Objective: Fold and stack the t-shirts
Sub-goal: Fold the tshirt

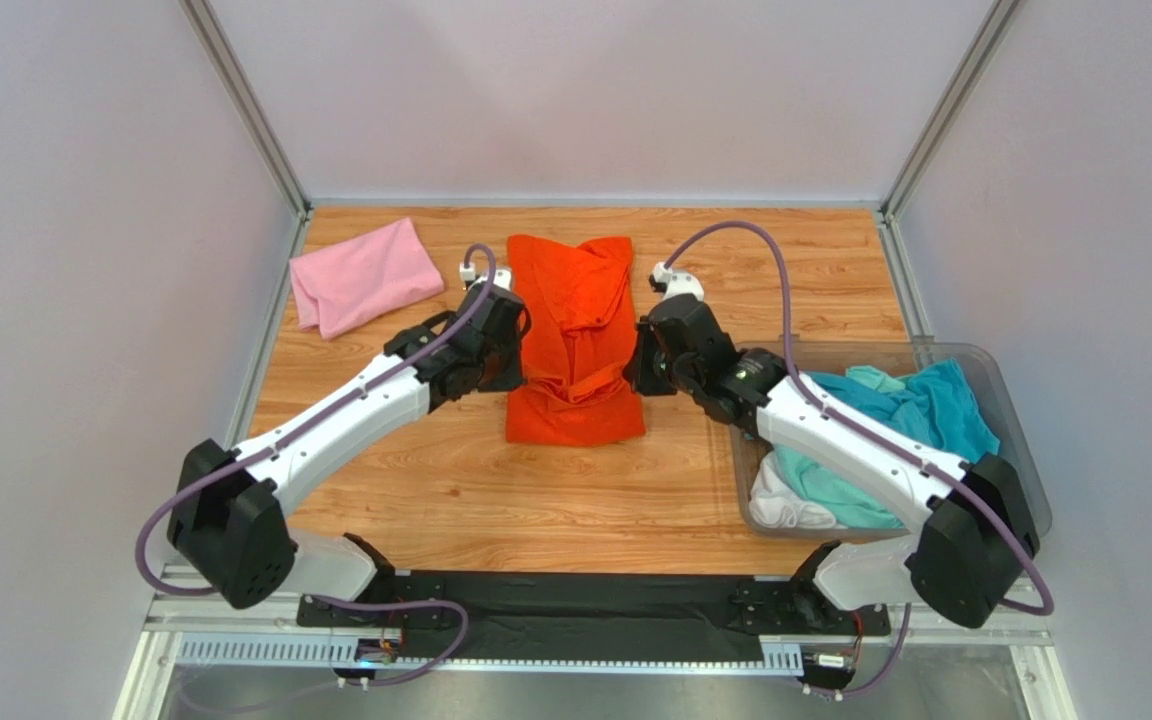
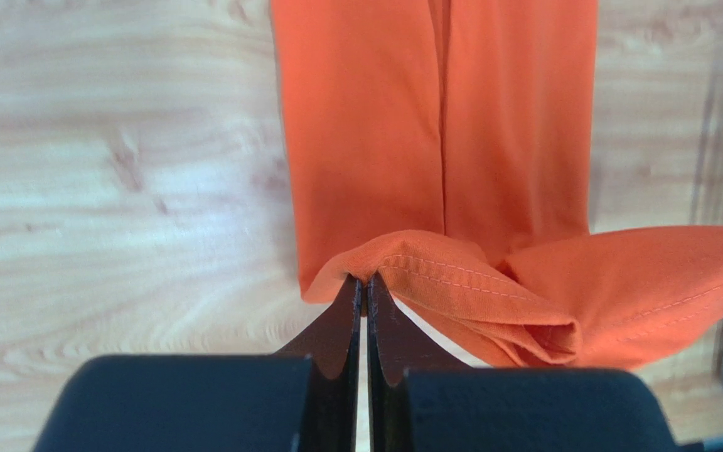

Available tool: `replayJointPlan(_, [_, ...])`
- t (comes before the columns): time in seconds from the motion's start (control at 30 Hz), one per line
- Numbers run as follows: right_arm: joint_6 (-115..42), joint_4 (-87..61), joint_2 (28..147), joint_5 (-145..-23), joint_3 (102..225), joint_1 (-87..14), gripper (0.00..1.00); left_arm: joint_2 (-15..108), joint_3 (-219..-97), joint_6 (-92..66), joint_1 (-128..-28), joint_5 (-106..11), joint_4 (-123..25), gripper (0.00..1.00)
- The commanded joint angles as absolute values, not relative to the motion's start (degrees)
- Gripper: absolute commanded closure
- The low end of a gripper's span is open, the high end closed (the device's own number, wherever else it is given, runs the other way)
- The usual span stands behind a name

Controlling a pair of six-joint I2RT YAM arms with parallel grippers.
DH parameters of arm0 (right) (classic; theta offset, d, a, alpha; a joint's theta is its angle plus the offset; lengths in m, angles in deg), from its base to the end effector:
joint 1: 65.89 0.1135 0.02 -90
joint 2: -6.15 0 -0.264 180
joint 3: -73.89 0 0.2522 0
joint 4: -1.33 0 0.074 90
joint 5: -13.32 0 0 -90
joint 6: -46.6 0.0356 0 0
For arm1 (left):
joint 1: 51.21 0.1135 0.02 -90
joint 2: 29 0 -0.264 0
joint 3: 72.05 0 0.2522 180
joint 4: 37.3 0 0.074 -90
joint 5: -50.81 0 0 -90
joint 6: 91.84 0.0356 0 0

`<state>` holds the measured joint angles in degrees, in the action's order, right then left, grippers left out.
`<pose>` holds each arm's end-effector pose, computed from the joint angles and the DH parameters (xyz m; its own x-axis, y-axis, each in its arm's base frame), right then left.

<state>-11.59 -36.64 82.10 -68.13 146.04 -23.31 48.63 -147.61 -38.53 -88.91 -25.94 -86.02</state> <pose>0.2164 0.1916 0.2801 -0.7265 0.0403 -0.6860 -0.2407 0.9201 0.3090 0.2298 -0.1673 0.2781 -0.7788 -0.1331 -0.6130 0.0191 0.9717 -0.2353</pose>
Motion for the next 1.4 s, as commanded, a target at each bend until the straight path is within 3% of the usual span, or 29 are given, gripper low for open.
replayJointPlan(0.0, [-15.71,-32.47,85.94,-71.41,151.44,-25.72,1.00,52.54,-153.20,-33.57,-85.24,-30.12,-81.83,1.00])
replayJointPlan(0.73, [-17.83,-30.10,112.84,-79.76,168.15,-37.85,0.97,80.06,-169.56,-29.97,-73.45,-38.76,-78.92,0.99])
replayJointPlan(0.83, [-17.30,-29.92,115.57,-80.64,169.74,-38.99,0.89,82.44,-170.97,-30.23,-72.58,-41.21,-79.27,0.75])
replayJointPlan(0.93, [-17.39,-30.62,116.63,-81.78,171.05,-39.61,0.61,82.19,-172.03,-30.75,-72.13,-40.52,-79.88,0.54])
replayJointPlan(0.97, [-17.47,-30.89,116.28,-81.96,171.23,-39.61,0.41,81.14,-172.29,-30.75,-72.13,-39.56,-80.41,0.38])
replayJointPlan(1.03, [-17.56,-31.59,114.79,-83.71,170.62,-39.53,0.28,79.29,-172.03,-30.93,-72.13,-39.28,-81.03,0.20])
replayJointPlan(1.07, [-17.47,-31.68,114.00,-84.32,170.10,-39.44,0.20,76.76,-171.42,-31.02,-72.13,-39.28,-80.94,0.01])
replayJointPlan(1.2, [-17.30,-32.73,106.89,-84.69,164.22,-38.12,0.02,69.19,-163.63,-33.12,-72.13,-39.28,-80.59,0.00])
replayJointPlan(1.37, [-14.14,-31.95,95.74,-83.80,150.51,-35.22,0.00,57.26,-149.21,-36.29,-72.83,-43.49,-77.61,0.00])
